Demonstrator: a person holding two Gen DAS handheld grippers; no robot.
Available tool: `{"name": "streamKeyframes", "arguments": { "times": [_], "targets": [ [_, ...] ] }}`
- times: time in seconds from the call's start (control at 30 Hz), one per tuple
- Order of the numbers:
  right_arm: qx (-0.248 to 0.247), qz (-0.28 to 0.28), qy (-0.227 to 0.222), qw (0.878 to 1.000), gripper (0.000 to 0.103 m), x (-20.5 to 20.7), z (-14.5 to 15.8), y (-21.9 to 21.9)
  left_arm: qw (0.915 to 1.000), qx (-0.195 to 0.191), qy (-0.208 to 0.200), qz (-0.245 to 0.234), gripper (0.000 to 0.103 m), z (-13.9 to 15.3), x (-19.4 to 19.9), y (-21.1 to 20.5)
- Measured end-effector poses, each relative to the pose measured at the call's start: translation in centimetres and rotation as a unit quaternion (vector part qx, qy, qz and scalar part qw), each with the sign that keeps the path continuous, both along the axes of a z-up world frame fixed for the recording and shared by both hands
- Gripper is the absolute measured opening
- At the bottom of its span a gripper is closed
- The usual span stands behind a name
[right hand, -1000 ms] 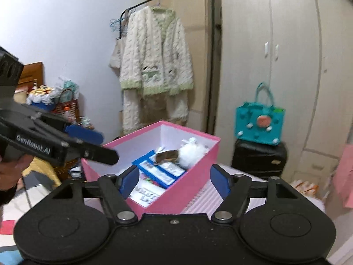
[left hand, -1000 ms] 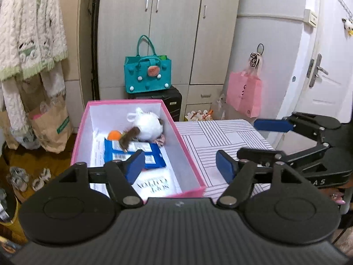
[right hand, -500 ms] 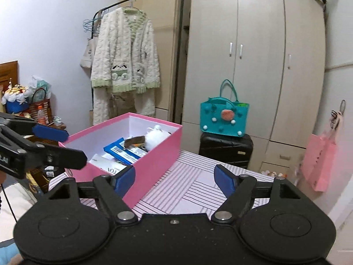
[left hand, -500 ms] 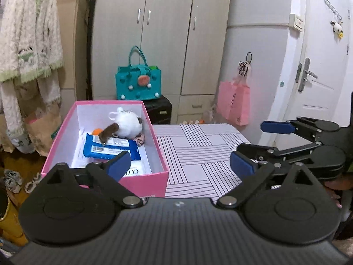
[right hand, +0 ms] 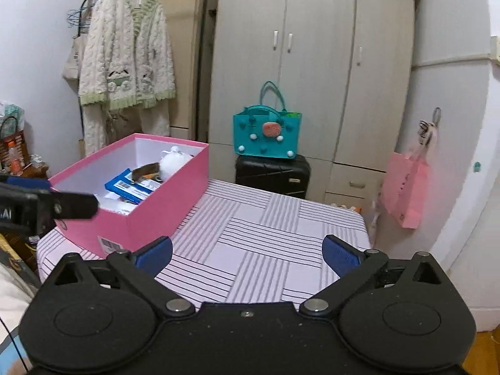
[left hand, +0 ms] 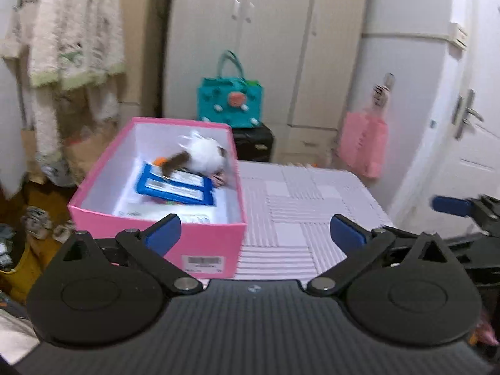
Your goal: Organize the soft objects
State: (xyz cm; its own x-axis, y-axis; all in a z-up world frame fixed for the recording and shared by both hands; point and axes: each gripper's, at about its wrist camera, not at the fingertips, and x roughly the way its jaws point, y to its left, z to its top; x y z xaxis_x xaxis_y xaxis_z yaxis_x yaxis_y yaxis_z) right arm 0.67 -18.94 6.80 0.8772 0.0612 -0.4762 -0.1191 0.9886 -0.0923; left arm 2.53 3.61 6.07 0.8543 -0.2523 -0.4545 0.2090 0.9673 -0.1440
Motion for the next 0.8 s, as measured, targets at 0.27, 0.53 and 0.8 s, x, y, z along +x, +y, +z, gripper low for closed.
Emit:
{"name": "streamKeyframes", "arguments": {
  "times": [0.27, 0.53, 0.8],
  "targets": [
    [0.023, -0.040, -0.019, 0.999, 0.103, -1.7, 0.0, -0.3, 0.9970, 0.045, -0.016, 0.062, 0.103, -0.6, -1.2, -0.4],
    [0.078, -0.038, -0.016, 0.996, 0.103, -2.8, -0.4, -1.4, 0.9971, 0.050, -0.001, 0.056, 0.103, -1.2, -1.6, -1.1],
    [0.075, -0.066, -0.026, 0.995, 0.103, -3.1, -0.8, -1.8, 0.9940, 0.075, -0.023, 0.077, 0.103, -1.7, -2.2, -1.9]
  ]
}}
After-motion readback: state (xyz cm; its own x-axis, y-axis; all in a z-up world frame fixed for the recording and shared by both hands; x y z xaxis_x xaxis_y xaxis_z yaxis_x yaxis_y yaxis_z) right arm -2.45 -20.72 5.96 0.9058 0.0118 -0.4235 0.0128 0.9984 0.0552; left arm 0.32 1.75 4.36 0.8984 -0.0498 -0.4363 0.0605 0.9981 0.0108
